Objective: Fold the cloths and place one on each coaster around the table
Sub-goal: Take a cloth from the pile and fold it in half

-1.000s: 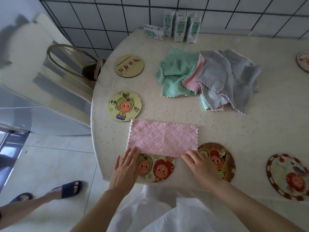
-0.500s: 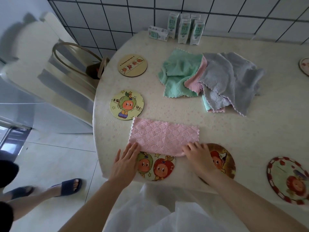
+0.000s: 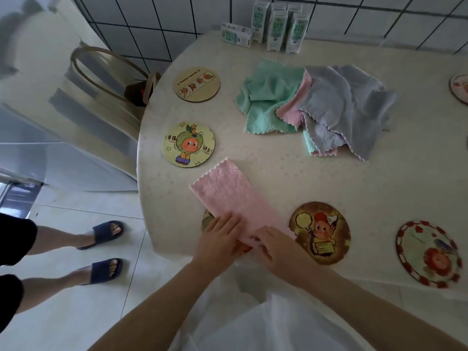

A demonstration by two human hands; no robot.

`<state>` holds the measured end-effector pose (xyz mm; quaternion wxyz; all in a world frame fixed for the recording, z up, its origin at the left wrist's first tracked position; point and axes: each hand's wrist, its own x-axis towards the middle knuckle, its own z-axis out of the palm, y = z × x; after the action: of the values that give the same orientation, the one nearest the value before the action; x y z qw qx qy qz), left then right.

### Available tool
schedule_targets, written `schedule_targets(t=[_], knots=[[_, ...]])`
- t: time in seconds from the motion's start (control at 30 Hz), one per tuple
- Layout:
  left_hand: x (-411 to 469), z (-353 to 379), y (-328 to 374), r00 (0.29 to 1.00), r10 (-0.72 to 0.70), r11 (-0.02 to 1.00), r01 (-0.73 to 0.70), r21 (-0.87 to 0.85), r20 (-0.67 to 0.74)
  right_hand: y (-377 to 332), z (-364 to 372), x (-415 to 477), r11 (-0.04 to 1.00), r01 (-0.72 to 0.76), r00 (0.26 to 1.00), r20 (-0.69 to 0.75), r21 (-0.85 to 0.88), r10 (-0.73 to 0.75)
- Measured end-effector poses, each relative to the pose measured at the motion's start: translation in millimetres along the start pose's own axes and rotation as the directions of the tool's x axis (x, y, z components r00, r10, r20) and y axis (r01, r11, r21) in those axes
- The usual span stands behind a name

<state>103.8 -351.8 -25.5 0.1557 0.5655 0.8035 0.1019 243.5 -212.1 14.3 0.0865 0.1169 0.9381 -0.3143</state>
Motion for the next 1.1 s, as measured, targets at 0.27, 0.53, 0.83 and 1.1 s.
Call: schedule_targets(t=[0.27,0.53,0.83,1.1], knots=[[-19,18,-13,0.992,0.104,0.995,-0.104,0.005,-0.067,5,-13,9,0.996,0.082,0.996,0.021,-0.031,-0.081],[-34,20,-23,0.987,0.158,0.986,-0.157,0.052,-0.009,56,-1,30,0.843,0.374,0.924,0.230,-0.386,-0.304],[-27,1,-23,0.993,-0.116,0.936,0.117,-0.333,0.022,73,-10,44,0.820,0.435,0.897,0.259,-0.372,-0.359],[8,-27,-29,0.754,-0.591,0.415,0.588,-0.695,0.285,61,-29,85,0.989,0.073,0.991,0.100,0.128,-0.086]])
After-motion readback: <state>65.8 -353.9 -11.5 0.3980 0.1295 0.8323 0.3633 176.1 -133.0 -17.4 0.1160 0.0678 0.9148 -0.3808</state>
